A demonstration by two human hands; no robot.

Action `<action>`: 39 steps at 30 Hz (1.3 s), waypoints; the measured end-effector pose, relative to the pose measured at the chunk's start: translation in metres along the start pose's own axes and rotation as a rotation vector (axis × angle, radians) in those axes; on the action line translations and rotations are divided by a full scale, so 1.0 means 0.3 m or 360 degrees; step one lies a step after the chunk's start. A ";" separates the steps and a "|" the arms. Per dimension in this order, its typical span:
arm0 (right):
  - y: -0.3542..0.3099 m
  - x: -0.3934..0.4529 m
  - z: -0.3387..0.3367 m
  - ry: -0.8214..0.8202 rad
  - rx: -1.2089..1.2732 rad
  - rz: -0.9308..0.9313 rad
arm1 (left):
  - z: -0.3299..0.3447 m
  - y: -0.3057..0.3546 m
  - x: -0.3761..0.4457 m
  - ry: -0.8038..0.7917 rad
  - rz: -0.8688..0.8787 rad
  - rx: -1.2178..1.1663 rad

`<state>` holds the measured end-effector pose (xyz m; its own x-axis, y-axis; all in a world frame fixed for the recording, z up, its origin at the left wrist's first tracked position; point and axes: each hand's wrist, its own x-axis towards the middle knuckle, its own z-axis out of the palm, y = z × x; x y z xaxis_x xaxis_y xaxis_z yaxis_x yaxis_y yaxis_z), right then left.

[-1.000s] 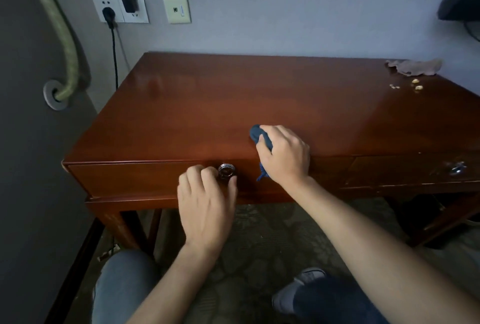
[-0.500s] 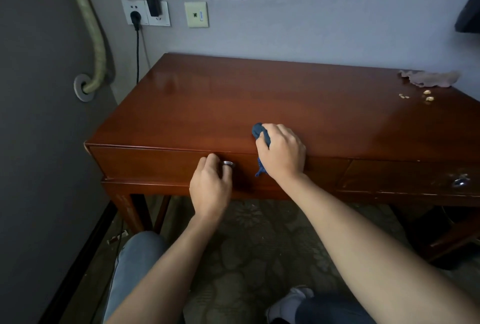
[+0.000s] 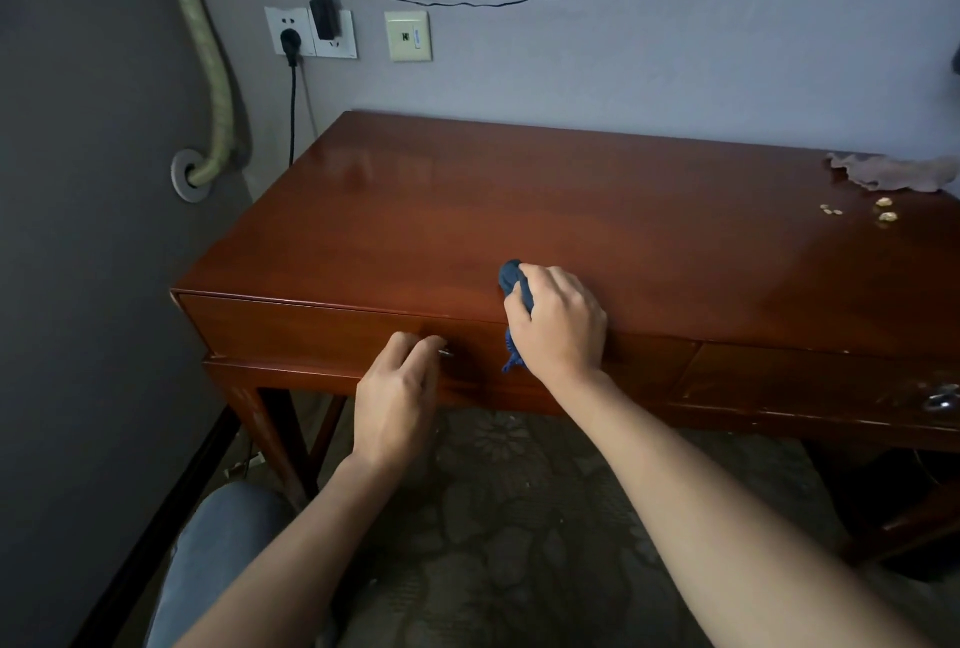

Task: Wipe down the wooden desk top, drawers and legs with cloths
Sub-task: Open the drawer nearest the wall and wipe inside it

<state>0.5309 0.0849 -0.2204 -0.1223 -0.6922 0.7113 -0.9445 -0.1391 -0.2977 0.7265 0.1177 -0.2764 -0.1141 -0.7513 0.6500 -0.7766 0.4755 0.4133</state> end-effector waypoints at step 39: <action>-0.193 -0.098 -0.260 -0.0885 0.0656 -0.0059 | -0.546 0.064 -0.267 -0.0715 0.0220 0.0275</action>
<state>0.5654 0.1685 -0.1746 0.1860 -0.9268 0.3264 -0.7386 -0.3509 -0.5756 0.8223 0.2620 -0.2160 -0.4495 -0.8274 0.3366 -0.8221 0.5306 0.2063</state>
